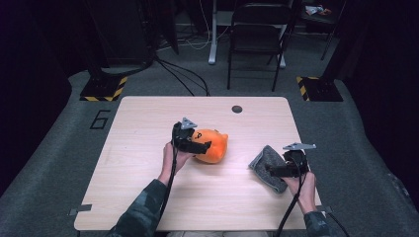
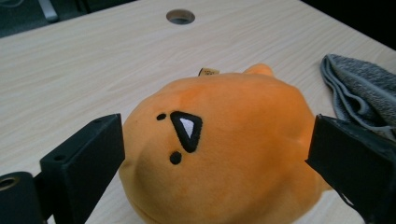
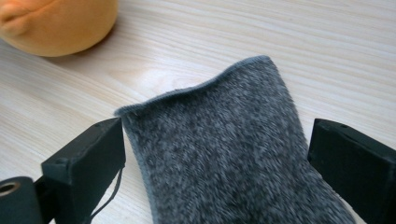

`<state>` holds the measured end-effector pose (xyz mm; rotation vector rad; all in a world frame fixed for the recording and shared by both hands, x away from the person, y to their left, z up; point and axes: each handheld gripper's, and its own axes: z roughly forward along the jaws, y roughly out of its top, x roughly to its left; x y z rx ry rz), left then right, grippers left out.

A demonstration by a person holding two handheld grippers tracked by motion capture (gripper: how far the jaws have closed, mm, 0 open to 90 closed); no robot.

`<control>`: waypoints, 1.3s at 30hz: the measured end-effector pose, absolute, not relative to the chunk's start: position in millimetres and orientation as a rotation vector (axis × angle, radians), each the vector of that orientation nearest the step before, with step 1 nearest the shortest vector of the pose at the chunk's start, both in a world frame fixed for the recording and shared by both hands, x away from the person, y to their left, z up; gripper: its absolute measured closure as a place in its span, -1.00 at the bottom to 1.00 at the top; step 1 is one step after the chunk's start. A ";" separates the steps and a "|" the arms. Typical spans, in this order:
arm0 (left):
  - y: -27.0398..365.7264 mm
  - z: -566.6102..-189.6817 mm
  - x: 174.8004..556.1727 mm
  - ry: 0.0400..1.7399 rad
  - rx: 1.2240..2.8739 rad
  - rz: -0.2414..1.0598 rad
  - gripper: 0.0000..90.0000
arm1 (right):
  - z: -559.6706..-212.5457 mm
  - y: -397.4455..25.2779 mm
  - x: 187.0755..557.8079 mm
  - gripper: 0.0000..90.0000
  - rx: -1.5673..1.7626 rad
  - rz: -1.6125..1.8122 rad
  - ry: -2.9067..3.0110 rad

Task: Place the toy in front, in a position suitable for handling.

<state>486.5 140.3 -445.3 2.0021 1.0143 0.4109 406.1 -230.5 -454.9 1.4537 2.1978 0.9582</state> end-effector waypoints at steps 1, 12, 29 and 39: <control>139.7 -448.9 489.2 1.019 2.027 0.405 -0.86 | -455.1 -232.2 405.7 -0.91 1.466 0.966 2.185; 137.3 -470.4 487.7 1.003 2.100 0.372 -0.39 | -460.7 -240.9 402.7 -0.85 1.499 0.951 2.195; 136.7 -472.3 467.5 0.913 1.986 0.440 0.44 | -459.3 -236.4 399.8 -0.76 1.455 0.943 2.218; 132.8 -460.8 458.3 0.875 1.942 0.429 0.45 | -458.8 -242.0 399.0 -0.75 1.460 0.948 2.210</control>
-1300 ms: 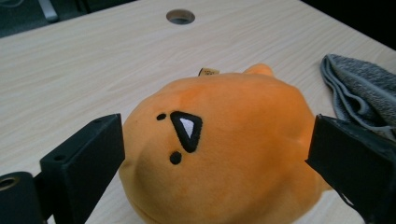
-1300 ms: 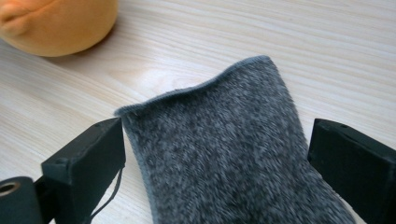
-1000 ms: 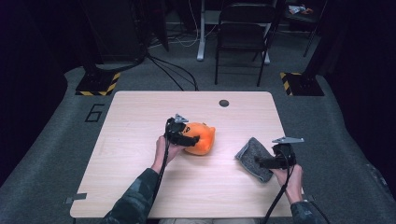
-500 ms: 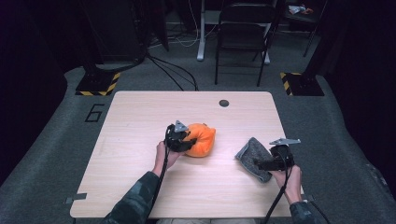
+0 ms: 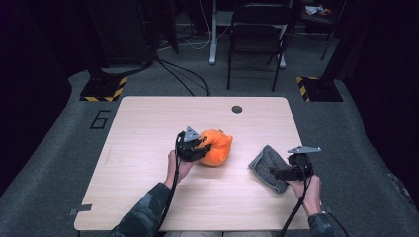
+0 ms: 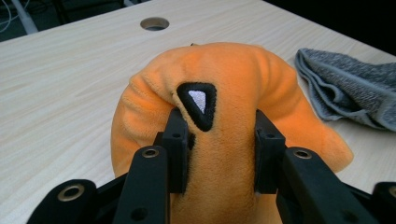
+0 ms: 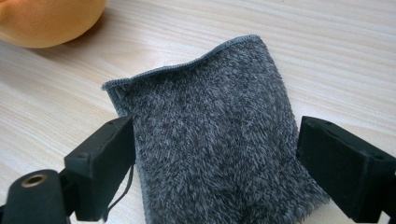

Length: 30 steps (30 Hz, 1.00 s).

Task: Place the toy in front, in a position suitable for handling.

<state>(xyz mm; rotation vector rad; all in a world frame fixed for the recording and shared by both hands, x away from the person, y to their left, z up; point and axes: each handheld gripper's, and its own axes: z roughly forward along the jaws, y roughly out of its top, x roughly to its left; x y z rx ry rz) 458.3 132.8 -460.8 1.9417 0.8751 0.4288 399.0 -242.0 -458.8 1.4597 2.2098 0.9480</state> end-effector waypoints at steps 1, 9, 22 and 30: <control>132.6 -459.9 457.2 0.874 1.934 0.424 0.45 | -458.3 -242.0 398.7 -0.75 1.460 0.946 2.207; 137.0 -453.7 448.2 0.868 1.910 0.409 0.43 | -458.1 -240.5 398.1 -0.74 1.456 0.938 2.217; 137.7 -450.2 429.1 0.851 1.904 0.376 0.41 | -455.4 -242.2 397.2 -0.73 1.452 0.936 2.213; 138.0 -454.5 417.9 0.855 1.910 0.366 0.40 | -451.2 -239.7 396.8 -0.73 1.418 0.929 2.220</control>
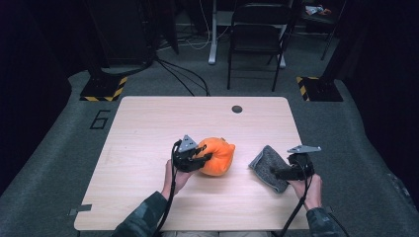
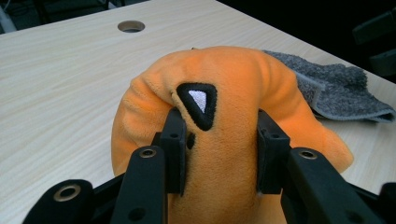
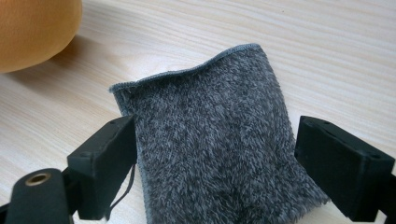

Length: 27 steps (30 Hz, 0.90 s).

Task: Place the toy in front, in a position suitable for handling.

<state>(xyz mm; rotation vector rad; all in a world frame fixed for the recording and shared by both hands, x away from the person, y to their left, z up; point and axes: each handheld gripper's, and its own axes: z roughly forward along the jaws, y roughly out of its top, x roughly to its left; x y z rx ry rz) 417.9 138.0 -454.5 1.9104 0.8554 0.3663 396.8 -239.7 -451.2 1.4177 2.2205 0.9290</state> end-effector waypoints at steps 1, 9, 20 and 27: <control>139.2 -454.8 416.3 0.854 1.911 0.366 0.40 | -451.1 -239.1 397.5 -0.73 1.402 0.938 2.223; 142.9 -457.3 405.8 0.896 1.875 0.371 0.40 | -449.2 -232.0 398.6 -0.72 1.379 0.942 2.230; 141.7 -463.0 390.2 0.955 1.859 0.410 0.39 | -451.3 -230.9 397.4 -0.72 1.378 0.929 2.221; 140.5 -480.0 385.3 0.997 1.885 0.429 0.34 | -452.8 -234.4 395.7 -0.72 1.372 0.912 2.230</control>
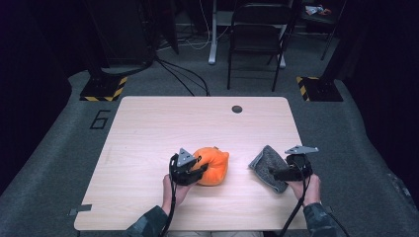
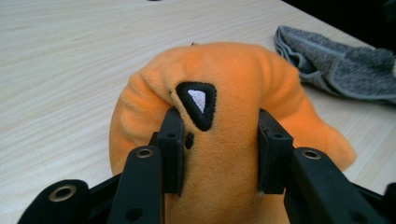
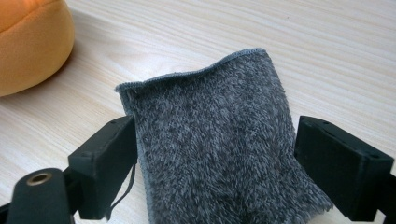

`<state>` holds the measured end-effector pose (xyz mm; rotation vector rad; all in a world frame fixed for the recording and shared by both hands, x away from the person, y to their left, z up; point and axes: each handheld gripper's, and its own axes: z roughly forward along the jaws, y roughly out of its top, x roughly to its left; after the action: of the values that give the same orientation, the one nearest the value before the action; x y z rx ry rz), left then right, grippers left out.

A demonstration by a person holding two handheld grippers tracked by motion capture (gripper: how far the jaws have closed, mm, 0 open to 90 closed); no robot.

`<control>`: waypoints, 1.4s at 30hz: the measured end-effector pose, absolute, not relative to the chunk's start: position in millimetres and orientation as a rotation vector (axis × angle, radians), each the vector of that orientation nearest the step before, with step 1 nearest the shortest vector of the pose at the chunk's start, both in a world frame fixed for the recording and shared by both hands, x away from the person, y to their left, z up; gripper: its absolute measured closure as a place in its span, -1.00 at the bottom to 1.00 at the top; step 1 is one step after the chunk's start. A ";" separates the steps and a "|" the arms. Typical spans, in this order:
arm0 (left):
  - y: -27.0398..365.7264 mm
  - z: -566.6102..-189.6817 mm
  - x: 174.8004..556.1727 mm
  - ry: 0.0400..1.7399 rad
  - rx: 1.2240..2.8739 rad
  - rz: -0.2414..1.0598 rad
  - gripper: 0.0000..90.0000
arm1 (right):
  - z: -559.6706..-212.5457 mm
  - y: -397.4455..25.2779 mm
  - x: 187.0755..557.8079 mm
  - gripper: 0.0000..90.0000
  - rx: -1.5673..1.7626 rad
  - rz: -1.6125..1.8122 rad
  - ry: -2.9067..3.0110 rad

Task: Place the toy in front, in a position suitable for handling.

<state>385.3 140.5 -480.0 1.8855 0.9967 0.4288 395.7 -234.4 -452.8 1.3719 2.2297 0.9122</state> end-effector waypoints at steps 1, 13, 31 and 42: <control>140.9 -478.9 385.1 0.991 1.894 0.430 0.32 | -453.6 -234.8 396.7 -0.72 1.363 0.915 2.235; 148.7 -466.7 382.7 0.981 1.888 0.444 -0.31 | -454.8 -232.0 400.4 -0.72 1.381 0.907 2.237; 192.3 -451.9 416.2 0.999 1.797 0.341 -0.49 | -452.6 -228.1 399.8 -0.71 1.332 0.923 2.265; 190.0 -469.4 433.1 0.942 1.878 0.137 -0.15 | -442.6 -184.3 391.7 -0.71 1.240 1.029 2.340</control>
<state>433.1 190.0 -469.4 1.8783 0.9421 0.1369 391.7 -184.3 -442.6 1.2400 2.3397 1.0289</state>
